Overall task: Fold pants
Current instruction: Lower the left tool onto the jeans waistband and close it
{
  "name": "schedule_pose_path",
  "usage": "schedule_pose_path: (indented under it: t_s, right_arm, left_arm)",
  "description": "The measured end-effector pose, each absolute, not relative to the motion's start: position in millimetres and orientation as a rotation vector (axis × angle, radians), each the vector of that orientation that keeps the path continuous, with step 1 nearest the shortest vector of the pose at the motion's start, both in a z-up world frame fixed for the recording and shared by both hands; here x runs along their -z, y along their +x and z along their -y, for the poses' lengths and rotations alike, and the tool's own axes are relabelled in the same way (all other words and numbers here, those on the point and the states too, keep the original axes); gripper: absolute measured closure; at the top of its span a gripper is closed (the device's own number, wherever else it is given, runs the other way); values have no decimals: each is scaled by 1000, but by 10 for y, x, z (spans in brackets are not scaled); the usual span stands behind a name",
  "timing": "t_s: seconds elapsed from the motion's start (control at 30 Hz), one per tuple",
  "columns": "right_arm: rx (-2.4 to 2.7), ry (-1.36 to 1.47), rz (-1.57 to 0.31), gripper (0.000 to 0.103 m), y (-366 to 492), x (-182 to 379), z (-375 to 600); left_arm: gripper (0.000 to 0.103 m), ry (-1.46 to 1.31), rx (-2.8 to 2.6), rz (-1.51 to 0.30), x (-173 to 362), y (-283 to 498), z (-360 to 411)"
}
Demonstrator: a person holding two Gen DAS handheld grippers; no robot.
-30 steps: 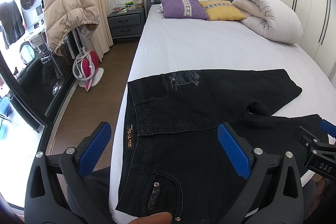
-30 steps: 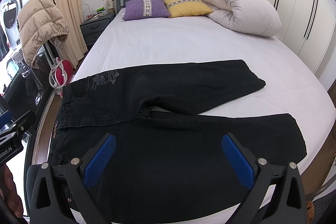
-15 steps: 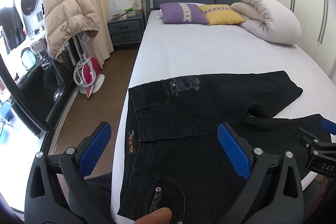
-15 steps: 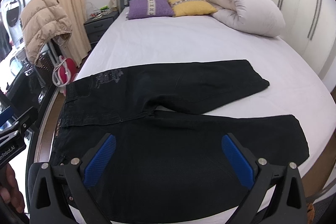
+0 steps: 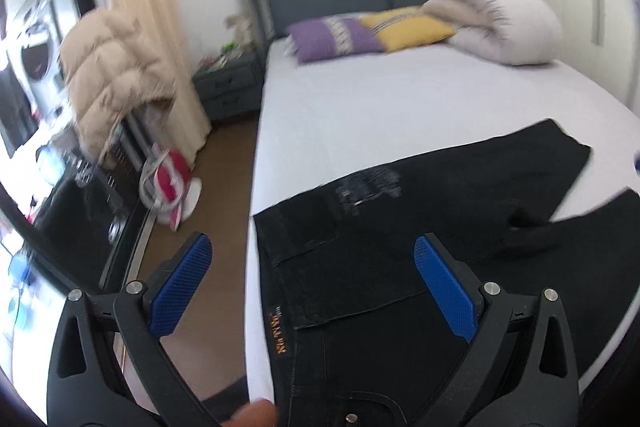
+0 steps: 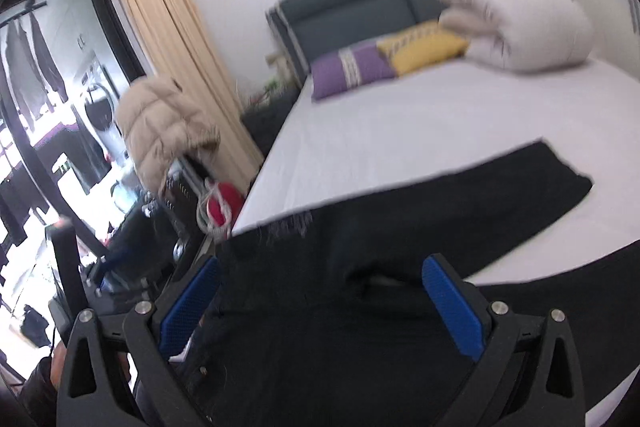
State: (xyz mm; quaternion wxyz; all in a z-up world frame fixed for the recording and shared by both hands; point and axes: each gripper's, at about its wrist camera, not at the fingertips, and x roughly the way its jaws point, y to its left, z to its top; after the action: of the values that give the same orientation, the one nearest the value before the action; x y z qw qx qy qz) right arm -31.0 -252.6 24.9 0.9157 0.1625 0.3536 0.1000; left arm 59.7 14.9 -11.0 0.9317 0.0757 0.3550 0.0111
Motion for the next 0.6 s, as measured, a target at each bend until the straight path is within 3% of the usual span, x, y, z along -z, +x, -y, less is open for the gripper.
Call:
schedule_pose_path:
  t_s: [0.13, 0.27, 0.43, 0.6]
  right_arm:
    - [-358, 561, -735, 0, -163, -10, 2651]
    - [-518, 718, -872, 0, 84, 322, 2680]
    - [-602, 846, -938, 0, 322, 494, 2745]
    - [-580, 503, -940, 0, 511, 399, 2568]
  left_arm:
    - [0, 150, -22, -770, 178, 1093, -318]
    - [0, 233, 76, -797, 276, 1696, -341]
    - [0, 219, 325, -953, 621, 2653, -442]
    - [0, 259, 481, -1142, 1132, 3371, -451]
